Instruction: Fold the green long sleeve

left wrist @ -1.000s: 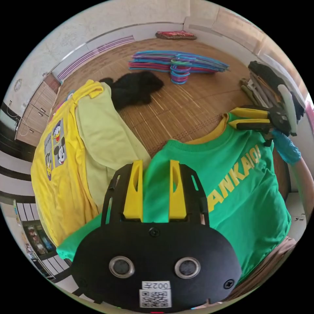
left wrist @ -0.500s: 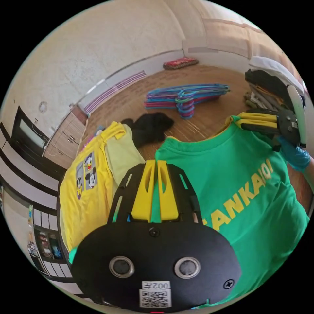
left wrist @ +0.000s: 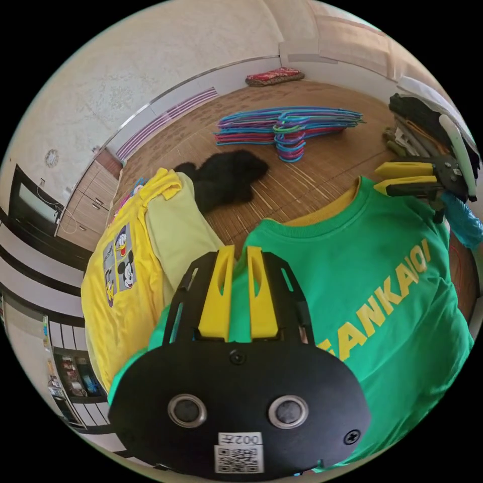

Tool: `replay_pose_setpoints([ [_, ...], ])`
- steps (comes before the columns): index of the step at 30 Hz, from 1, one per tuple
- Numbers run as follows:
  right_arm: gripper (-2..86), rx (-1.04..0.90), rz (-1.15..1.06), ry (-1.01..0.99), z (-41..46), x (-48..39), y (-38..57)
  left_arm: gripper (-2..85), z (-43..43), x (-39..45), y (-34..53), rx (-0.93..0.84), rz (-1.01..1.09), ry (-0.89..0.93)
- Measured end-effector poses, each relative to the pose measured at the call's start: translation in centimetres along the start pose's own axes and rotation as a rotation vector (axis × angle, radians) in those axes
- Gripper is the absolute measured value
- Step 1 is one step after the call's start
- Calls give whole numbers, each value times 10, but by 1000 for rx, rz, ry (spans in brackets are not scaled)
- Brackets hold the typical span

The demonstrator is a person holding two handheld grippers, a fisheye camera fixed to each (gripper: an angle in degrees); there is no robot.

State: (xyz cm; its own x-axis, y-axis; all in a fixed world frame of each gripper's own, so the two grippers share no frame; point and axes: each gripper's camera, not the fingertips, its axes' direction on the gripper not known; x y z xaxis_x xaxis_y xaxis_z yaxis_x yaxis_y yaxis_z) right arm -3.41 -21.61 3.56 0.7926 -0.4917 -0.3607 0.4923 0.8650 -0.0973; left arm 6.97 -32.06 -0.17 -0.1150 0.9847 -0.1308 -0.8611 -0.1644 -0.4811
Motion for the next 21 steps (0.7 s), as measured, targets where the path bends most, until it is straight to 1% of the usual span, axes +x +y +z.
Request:
replay_pose_setpoints([
  [5,87,2,-21,-4,-12,-10,22,7,-16,5,40,-4,58,-25],
  [9,84,10,-54,-36,-13,-30,30,7,-30,7,74,-20,20,-1],
  [11,85,-20,-68,-19,-5,-38,30,7,-37,11,87,-18,6,-39],
  [15,86,-48,-20,49,12,-37,26,1,-59,25,115,31,16,-148],
  [21,87,-100,86,20,14,-28,10,-3,-82,22,156,93,-80,-88],
])
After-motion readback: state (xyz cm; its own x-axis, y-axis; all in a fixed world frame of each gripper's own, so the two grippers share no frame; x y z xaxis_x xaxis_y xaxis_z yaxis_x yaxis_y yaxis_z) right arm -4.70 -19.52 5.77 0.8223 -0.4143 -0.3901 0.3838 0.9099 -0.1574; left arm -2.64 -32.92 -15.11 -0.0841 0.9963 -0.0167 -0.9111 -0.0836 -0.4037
